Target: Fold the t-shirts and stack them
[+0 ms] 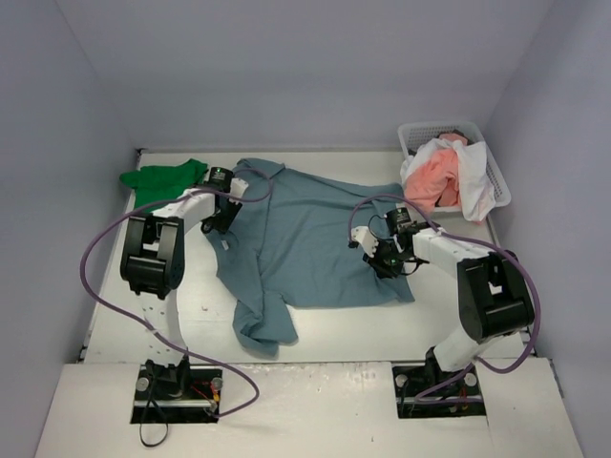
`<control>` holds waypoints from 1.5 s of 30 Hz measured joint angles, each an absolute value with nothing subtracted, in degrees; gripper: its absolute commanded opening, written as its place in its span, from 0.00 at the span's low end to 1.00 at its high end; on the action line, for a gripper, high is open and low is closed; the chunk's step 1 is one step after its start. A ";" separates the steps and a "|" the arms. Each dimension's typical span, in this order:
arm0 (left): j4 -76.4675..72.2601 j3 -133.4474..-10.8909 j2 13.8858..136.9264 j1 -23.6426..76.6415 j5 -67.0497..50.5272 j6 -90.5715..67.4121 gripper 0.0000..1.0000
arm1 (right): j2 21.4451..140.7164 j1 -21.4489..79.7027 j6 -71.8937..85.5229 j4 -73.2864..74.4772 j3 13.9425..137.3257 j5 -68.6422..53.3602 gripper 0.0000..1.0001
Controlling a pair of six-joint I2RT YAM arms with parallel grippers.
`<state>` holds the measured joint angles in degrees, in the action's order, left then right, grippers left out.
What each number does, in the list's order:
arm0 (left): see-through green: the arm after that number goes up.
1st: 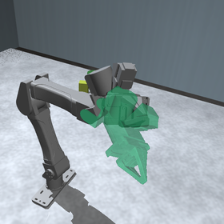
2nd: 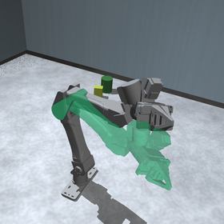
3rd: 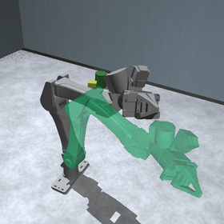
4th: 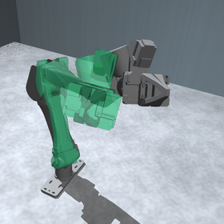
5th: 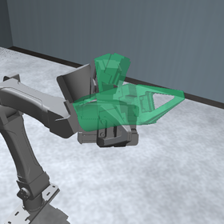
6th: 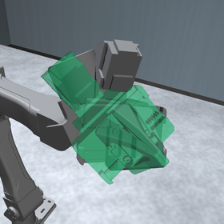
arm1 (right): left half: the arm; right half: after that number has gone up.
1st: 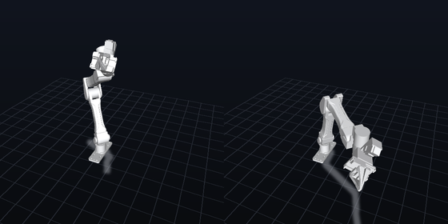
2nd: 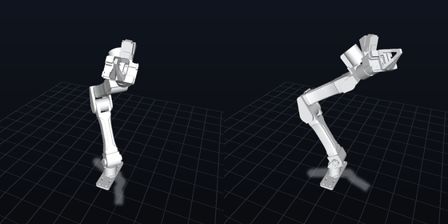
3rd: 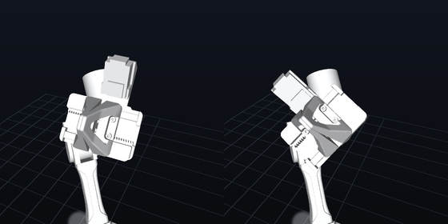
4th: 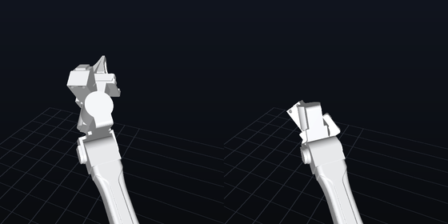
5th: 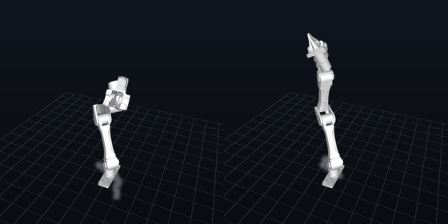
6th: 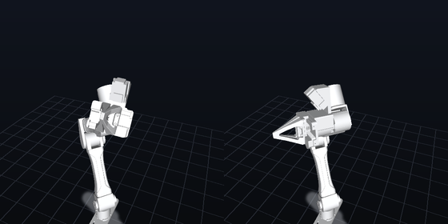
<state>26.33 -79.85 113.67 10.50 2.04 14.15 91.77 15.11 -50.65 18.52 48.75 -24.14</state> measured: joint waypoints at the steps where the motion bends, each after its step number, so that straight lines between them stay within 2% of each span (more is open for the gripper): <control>1: 26.15 -80.79 114.43 10.33 3.66 14.46 0.40 | 91.77 15.11 -50.57 18.52 48.73 -24.27 0.03; 18: 24.51 -98.52 128.44 7.90 19.55 21.06 0.40 | 91.53 15.11 -50.54 18.17 48.31 -24.67 0.03; 27: 24.16 -103.11 131.22 4.80 19.79 21.52 0.40 | 91.61 15.11 -50.33 18.20 48.31 -25.06 0.03; 31: 26.83 -99.63 127.50 4.82 14.13 19.35 0.40 | 91.61 15.11 -50.00 18.15 48.31 -25.06 0.03; 35: 34.33 -94.15 119.90 6.59 6.55 17.96 0.41 | 91.61 15.11 -49.28 18.15 48.42 -25.04 0.03; 40: 41.43 -93.23 109.19 10.31 -2.94 16.53 0.41 | 91.68 15.49 -47.51 19.86 49.52 -25.08 0.03; 45: 44.07 -93.21 100.03 11.55 -7.60 15.33 0.41 | 92.66 15.29 -42.81 20.14 58.11 -25.56 0.06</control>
